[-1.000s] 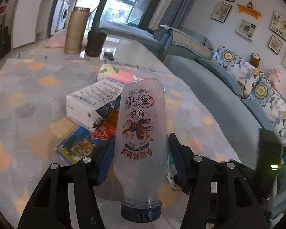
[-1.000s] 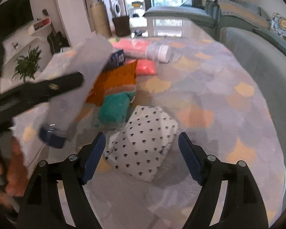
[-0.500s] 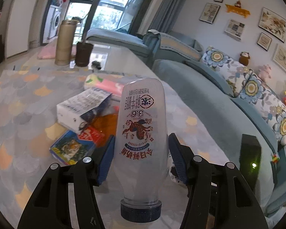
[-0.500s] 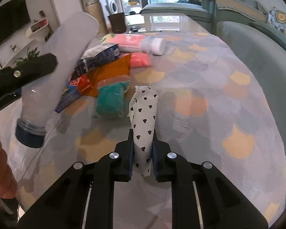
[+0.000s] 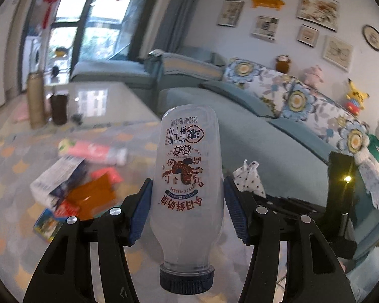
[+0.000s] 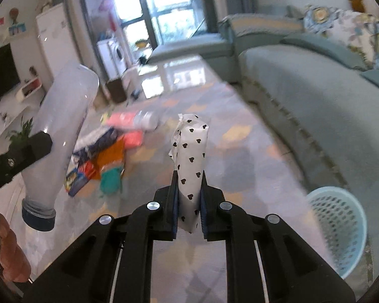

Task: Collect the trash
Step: 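Carry the bottle and paper to the wastebasket and open both tools over it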

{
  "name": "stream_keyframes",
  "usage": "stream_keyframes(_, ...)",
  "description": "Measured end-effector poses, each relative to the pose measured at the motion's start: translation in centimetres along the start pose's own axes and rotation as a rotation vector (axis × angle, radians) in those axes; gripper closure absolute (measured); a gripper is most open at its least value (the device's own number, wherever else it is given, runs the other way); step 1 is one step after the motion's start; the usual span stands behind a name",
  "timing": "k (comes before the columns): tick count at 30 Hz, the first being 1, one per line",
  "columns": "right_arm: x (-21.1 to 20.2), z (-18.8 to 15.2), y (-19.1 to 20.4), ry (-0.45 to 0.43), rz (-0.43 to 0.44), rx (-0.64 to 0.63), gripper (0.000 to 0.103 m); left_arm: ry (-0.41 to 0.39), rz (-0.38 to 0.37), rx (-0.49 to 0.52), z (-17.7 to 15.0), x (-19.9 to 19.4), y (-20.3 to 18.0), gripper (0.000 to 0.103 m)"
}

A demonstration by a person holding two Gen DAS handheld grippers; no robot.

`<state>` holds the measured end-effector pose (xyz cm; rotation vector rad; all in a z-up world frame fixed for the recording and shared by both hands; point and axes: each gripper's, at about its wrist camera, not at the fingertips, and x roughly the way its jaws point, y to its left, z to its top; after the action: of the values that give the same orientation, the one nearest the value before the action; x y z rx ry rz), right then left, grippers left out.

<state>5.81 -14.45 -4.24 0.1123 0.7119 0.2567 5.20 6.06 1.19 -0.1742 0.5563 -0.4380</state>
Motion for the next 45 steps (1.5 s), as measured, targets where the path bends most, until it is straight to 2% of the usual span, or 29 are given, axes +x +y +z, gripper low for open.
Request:
stream_keyframes(7, -6.4, 1.2, -4.8, -0.123, -0.104, 0.054, 0.091, -0.021, -0.086, 0.111, 2.3, 2.1, -7.1, 0.049)
stream_keyframes(9, -8.3, 1.3, -6.7, -0.157, -0.160, 0.070, 0.091, -0.023, -0.111, 0.138, 2.4, 2.7, -9.0, 0.049)
stream_keyframes(14, -11.4, 0.6, -11.6, -0.200, -0.261, 0.146, 0.091, -0.019, -0.156, 0.234, 2.0, 5.2, -14.7, 0.049)
stream_keyframes(18, -13.3, -1.0, -16.3, -0.209, -0.319, 0.232, 0.091, 0.015, -0.208, 0.282, 1.1, 7.7, -18.5, 0.049)
stream_keyframes(21, -13.3, -2.2, -19.2, -0.182, -0.357, 0.284, 0.091, 0.053, -0.252, 0.286, 0.1, 9.6, -20.5, 0.049)
stream_keyframes(24, -12.7, -3.5, -21.6, -0.126, -0.388, 0.334, 0.091, 0.128, -0.302, 0.262, -1.6, 12.5, -21.7, 0.049)
stream_keyframes(30, -10.1, -6.8, -25.9, -0.003, -0.393, 0.456, 0.090, 0.250, -0.327, 0.209, -4.7, 17.2, -22.0, 0.049)
stream_keyframes(32, -9.2, -7.6, -26.7, 0.031, -0.367, 0.481, 0.089, 0.266, -0.332, 0.195, -5.5, 17.9, -22.0, 0.048)
stream_keyframes(38, -7.3, -8.3, -26.5, 0.085, -0.375, 0.485, 0.088, 0.297, -0.319, 0.178, -6.3, 19.3, -21.5, 0.048)
stream_keyframes(42, -6.4, -8.0, -26.9, 0.104, -0.385, 0.482, 0.088, 0.296, -0.318, 0.157, -6.2, 19.6, -20.9, 0.043)
stream_keyframes(44, -6.3, -7.8, -26.7, 0.111, -0.390, 0.488, 0.082, 0.291, -0.320, 0.151, -6.1, 19.5, -20.7, 0.041)
stream_keyframes(45, -6.1, -7.9, -26.9, 0.116, -0.383, 0.502, 0.074, 0.286, -0.319, 0.149, -5.9, 19.4, -20.6, 0.040)
